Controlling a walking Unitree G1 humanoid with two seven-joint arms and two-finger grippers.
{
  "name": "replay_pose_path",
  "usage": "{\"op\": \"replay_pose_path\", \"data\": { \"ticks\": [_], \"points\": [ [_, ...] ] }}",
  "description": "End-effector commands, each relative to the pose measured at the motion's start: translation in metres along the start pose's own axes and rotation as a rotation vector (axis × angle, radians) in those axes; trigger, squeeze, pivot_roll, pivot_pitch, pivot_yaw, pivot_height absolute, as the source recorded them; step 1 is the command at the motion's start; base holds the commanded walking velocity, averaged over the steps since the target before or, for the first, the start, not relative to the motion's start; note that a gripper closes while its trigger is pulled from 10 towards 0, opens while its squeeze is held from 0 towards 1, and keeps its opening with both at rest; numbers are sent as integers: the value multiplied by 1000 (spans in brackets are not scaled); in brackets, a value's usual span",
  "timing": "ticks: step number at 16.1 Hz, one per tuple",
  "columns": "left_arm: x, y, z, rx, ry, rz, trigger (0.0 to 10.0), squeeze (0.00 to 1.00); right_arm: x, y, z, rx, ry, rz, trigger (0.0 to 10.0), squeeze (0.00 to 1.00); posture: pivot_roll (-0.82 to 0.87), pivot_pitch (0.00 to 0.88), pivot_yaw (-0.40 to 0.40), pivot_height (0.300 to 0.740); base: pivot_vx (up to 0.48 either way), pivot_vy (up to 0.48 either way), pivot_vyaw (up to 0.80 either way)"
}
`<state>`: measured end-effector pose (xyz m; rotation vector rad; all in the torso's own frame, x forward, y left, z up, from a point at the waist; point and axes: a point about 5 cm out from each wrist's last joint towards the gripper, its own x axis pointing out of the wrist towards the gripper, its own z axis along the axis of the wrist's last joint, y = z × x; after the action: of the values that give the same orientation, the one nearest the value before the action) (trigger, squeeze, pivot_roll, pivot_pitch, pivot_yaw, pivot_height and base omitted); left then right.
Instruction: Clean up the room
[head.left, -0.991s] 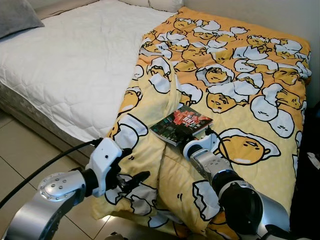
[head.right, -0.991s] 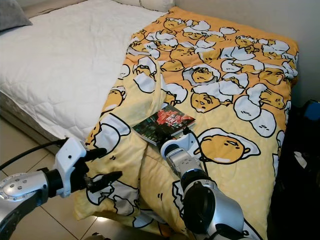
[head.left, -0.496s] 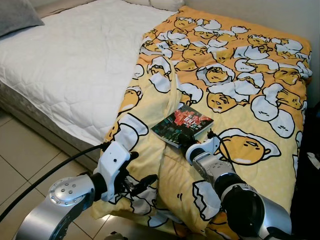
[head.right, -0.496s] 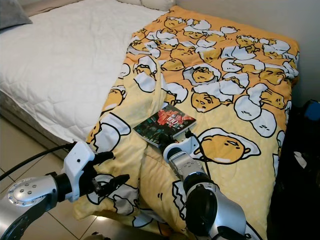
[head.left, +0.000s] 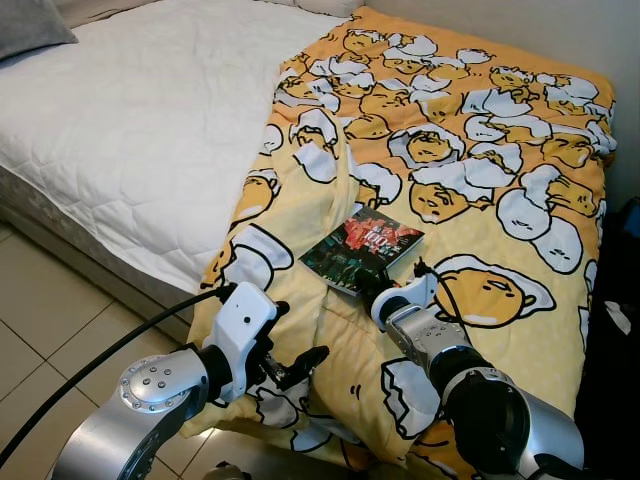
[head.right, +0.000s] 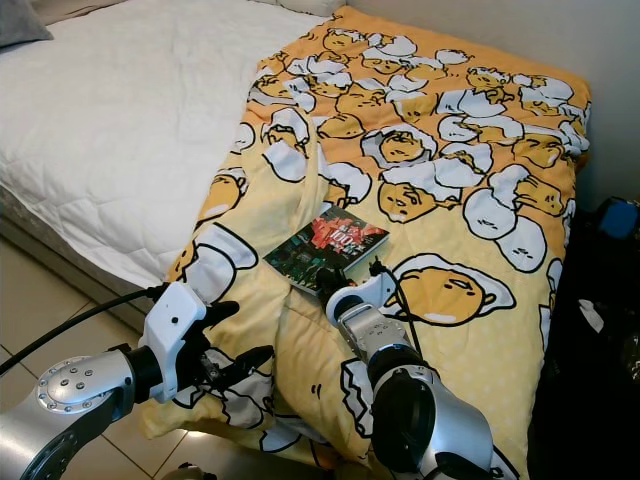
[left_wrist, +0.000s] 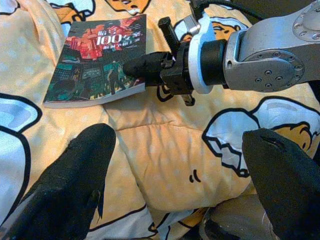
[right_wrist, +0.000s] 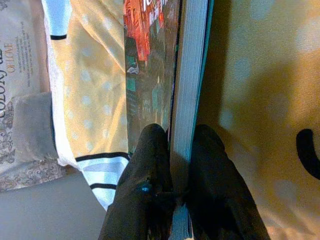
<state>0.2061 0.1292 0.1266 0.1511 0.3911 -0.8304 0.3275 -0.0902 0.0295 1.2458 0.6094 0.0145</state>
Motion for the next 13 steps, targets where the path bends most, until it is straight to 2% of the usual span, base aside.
{"op": "replay_pose_path", "data": {
  "ticks": [1,2,4,6,8,9,10,12,13],
  "points": [
    [0,1,3,16,-7,10,10000,867,-2,-1,8,-11,-17,18,0,0,44,55,-54,740,0,0,0],
    [0,3,4,17,-9,14,10000,867,-2,0,11,-24,-19,34,0,0,37,47,-47,740,0,0,0],
    [-1,12,6,0,-24,45,10000,804,-5,1,18,-90,-20,72,0,0,25,26,-37,740,0,0,0],
    [0,20,9,-30,-46,93,10000,804,-8,1,27,-102,-35,110,0,0,21,4,-28,740,0,0,0],
    [-1,37,25,-70,-137,167,10000,812,-13,4,40,-138,-41,182,0,0,14,0,-16,740,0,0,0],
    [-2,47,32,-83,-175,192,10000,804,-17,8,49,-208,-31,239,0,0,-1,0,-4,740,0,0,0],
    [-3,51,33,-84,-183,199,10000,804,-18,9,51,-235,-25,260,0,0,-8,0,4,740,0,0,0],
    [-4,63,38,-103,-199,187,10000,839,-24,17,57,-365,24,343,0,0,-20,0,24,740,0,0,0],
    [-4,69,42,-115,-217,174,10000,965,-27,22,58,-418,51,383,0,0,-27,0,34,740,0,0,0]
  ]
}}
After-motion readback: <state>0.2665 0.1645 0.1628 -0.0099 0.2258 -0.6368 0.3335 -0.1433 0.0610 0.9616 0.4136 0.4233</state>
